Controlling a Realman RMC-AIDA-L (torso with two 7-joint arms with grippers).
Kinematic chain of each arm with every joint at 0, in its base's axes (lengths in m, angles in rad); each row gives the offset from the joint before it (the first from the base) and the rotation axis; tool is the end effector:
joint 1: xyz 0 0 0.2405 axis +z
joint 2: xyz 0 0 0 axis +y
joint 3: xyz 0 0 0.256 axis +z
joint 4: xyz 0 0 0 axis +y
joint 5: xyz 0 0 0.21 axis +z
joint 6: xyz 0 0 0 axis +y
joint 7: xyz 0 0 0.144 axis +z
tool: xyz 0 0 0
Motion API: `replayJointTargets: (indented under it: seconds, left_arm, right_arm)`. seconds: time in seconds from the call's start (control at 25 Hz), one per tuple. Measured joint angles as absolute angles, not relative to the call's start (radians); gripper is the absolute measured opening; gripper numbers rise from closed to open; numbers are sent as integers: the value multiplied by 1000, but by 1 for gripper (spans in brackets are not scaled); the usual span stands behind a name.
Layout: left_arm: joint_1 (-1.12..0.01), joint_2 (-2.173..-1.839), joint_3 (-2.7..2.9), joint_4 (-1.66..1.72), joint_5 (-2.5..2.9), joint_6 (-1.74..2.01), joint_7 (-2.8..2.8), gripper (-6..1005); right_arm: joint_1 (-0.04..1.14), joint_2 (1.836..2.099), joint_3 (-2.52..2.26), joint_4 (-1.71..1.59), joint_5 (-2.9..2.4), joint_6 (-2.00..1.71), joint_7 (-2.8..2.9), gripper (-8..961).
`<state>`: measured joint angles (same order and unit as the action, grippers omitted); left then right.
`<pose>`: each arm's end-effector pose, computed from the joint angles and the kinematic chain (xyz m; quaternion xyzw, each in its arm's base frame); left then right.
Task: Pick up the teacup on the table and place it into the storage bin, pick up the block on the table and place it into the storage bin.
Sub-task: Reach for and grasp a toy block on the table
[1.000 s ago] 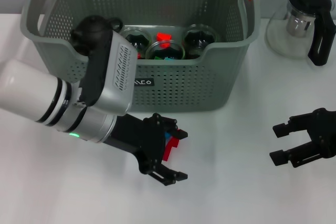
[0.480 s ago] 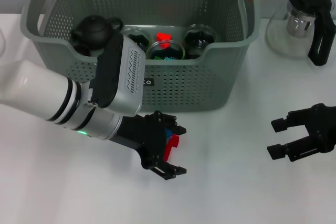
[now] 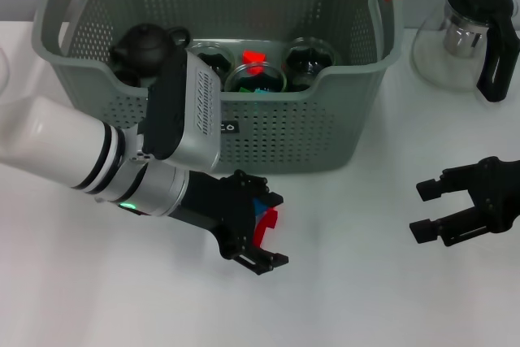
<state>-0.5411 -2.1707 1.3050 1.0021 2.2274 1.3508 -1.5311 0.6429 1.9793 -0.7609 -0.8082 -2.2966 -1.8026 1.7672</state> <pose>-0.1990 0.3307 -0.0728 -0.9987 -0.0136 0.0111 0.0486 0.2470 0.3348 0.0395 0.9589 -0.2751 -0.0699 0.0052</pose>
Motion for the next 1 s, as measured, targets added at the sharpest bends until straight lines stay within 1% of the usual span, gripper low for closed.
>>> replayJointTargets:
  seconds: [0.56,1.0]
  left_arm:
    - [-538,-2171,1306,982,2249,1267,-1743,889]
    - [-538,-2169,1301,982,2294,1237,-1750,888]
  right_arm:
    - [643,1980,-752,-807,-2298,-1790,1769,927]
    - [643,1980,-752,-807,-2298,-1781,1767,926]
